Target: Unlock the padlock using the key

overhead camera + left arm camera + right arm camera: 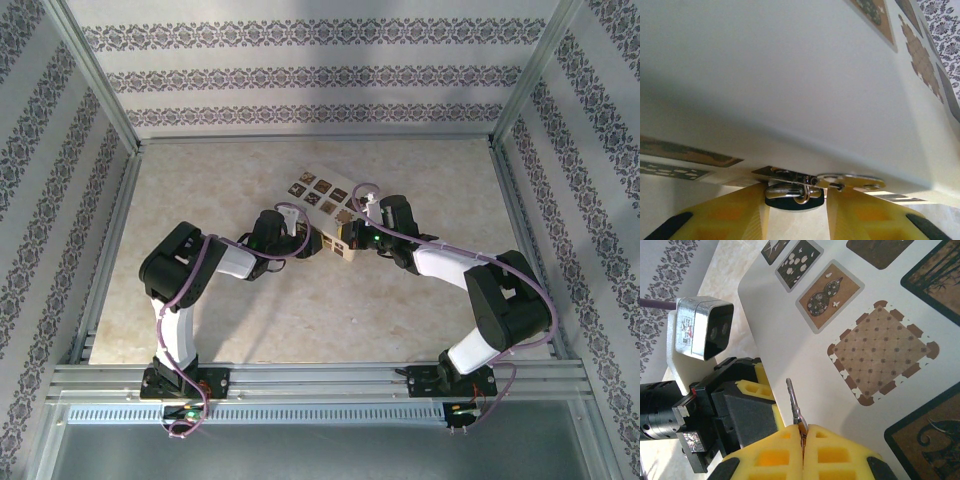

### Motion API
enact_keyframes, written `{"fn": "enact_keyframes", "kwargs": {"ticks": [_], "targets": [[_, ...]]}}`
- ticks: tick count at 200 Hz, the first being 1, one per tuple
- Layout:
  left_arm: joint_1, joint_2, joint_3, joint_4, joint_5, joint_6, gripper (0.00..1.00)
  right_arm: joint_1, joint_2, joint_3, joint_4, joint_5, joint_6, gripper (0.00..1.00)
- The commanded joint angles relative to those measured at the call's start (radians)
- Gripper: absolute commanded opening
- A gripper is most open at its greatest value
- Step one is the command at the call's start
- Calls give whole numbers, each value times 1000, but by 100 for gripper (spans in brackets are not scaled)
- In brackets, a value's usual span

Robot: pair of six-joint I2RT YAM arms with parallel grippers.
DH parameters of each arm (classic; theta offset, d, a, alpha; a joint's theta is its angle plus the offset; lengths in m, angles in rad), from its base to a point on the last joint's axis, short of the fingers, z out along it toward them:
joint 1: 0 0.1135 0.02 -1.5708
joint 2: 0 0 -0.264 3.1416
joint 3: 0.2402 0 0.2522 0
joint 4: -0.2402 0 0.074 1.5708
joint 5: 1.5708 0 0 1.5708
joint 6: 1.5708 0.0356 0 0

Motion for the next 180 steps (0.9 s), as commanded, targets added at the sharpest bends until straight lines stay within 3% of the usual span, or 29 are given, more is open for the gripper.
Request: {"fn": "enact_keyframes", "kwargs": {"ticks": [1,84,130,180], "targets": [[-19,14,29,70,-17,-17,33,7,4,-21,-95,27,8,0],[-30,43,39,94,-20,-51,34,12,6,-17,-98,30,7,0],[-32,33,38,94,-23,-48,25,12,-1,-14,-103,29,5,0],[-32,-33,1,86,-33,-47,24,5,-75,16,-123,18,4,0]]}}
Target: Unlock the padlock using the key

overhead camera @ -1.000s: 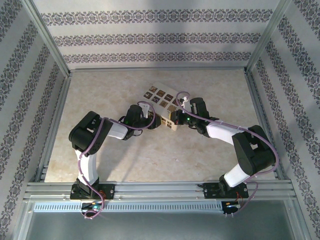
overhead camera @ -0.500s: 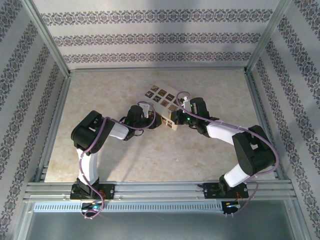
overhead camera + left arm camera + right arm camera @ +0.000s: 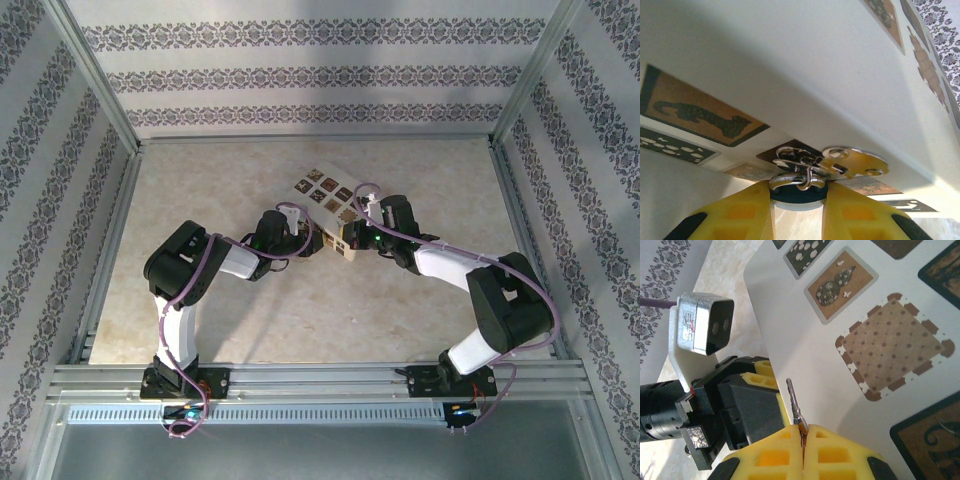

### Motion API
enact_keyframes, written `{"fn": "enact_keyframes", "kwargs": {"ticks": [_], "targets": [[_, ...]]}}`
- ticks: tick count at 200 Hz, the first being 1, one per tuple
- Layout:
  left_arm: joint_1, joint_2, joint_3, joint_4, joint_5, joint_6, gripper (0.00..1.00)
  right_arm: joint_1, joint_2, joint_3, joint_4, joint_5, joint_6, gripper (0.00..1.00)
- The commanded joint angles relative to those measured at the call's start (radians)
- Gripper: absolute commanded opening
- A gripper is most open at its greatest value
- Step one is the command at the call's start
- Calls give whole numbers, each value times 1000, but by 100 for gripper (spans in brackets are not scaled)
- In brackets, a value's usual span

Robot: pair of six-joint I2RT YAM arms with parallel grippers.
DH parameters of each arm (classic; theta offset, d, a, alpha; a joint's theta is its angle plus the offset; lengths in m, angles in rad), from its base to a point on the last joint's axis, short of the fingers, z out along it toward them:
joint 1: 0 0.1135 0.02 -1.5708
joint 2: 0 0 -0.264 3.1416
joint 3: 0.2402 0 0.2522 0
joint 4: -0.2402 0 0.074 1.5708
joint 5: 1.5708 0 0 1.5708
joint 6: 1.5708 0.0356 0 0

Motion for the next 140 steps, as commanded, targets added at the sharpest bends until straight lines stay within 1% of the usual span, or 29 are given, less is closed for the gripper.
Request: {"fn": "enact_keyframes", "kwargs": {"ticks": [1,33,59,79,105,140], "targets": [[-19,-61,-13,50,-6,-6,24,5,-52,14,-77,0,4,0],[-21,-108,-38,52,-6,-43,25,10,-135,-8,-100,-10,3,0],[-26,-152,-44,30,-6,-94,25,47,-213,-66,-97,-7,-15,0],[-34,-181,-34,-10,5,-128,25,95,-265,-130,-72,33,-43,0],[-41,-211,-15,-63,28,-175,25,143,-294,-207,-30,85,-73,0],[-49,-228,12,-121,59,-220,24,189,-276,-266,24,165,-120,0]]}}
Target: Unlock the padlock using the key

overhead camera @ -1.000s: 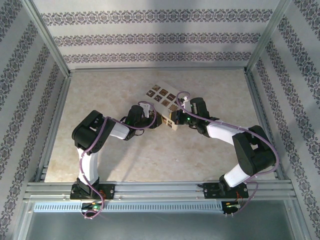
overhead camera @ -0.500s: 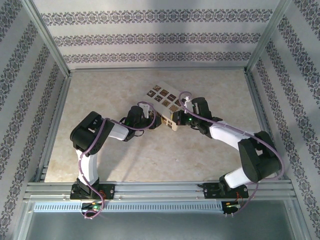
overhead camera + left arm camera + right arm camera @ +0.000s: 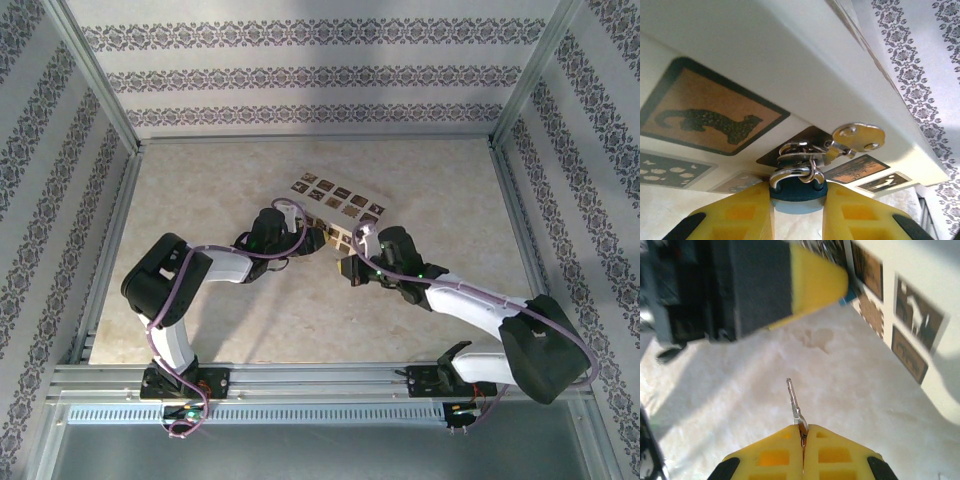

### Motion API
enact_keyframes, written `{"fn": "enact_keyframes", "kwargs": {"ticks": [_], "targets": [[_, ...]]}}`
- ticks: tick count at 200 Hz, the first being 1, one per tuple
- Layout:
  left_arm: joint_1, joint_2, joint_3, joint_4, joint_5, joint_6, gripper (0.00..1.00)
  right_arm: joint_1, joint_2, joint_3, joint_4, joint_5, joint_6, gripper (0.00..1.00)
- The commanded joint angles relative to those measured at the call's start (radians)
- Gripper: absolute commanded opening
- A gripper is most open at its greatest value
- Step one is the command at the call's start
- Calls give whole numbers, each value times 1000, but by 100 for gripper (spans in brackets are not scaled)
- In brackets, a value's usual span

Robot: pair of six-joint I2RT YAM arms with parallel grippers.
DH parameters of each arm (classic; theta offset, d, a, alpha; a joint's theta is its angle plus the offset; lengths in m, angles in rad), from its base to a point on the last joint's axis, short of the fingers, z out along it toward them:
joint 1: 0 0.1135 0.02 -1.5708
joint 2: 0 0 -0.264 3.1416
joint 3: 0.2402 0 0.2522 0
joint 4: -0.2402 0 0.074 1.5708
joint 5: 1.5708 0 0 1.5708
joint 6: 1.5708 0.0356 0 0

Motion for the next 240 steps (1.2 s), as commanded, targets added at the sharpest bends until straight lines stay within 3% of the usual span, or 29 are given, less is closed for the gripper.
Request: {"fn": "enact_keyframes", "kwargs": {"ticks": [1,116,240], "targets": [[-17,-49,50,-12,41,-54,24,20,6,-30,76,80,-57,0],[-25,-36,79,-35,71,-80,24,73,98,-7,136,297,-166,0],[-28,-35,85,-48,57,-84,24,75,151,62,150,315,-195,0]]}}
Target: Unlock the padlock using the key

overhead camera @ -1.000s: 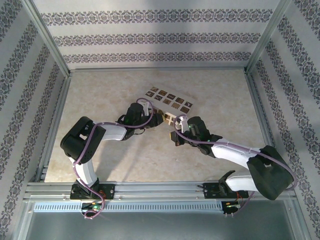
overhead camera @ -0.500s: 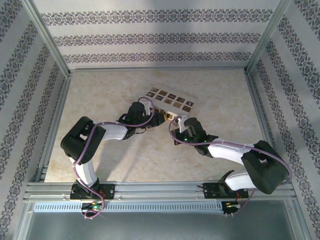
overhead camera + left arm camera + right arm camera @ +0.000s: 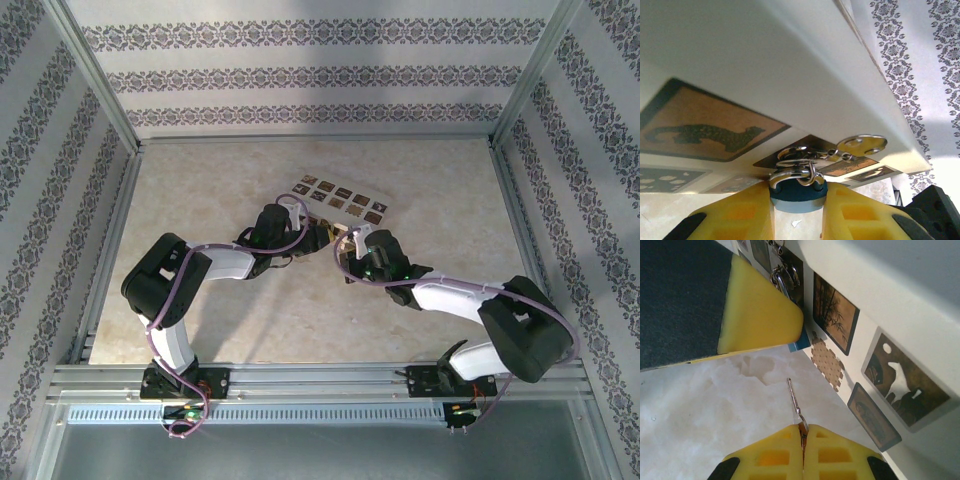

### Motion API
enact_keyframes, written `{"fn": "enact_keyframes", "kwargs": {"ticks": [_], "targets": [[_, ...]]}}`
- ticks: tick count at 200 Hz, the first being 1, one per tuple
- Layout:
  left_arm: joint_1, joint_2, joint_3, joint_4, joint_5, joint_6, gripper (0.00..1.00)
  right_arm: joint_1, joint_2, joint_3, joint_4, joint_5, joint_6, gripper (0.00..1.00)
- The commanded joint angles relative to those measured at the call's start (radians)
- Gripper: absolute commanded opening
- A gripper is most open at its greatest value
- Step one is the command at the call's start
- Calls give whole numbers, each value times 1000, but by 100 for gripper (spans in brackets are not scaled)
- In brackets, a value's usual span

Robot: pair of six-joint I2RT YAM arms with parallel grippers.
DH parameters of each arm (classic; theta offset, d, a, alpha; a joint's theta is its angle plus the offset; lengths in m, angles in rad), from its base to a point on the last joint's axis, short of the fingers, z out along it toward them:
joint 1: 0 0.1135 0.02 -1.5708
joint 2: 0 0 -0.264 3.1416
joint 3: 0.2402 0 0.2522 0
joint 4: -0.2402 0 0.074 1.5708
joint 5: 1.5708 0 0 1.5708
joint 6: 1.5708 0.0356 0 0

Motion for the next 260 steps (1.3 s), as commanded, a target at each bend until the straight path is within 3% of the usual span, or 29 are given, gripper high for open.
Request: {"fn": "enact_keyframes", "kwargs": {"ticks": [1,101,260], "targets": [[-15,-34,35,18,9,-11,24,12,19,37,21,28,-30,0],[-16,-49,53,-36,10,-28,24,38,52,63,4,128,-79,0],[-20,-66,61,-53,7,-42,24,67,70,24,12,183,-105,0]]}}
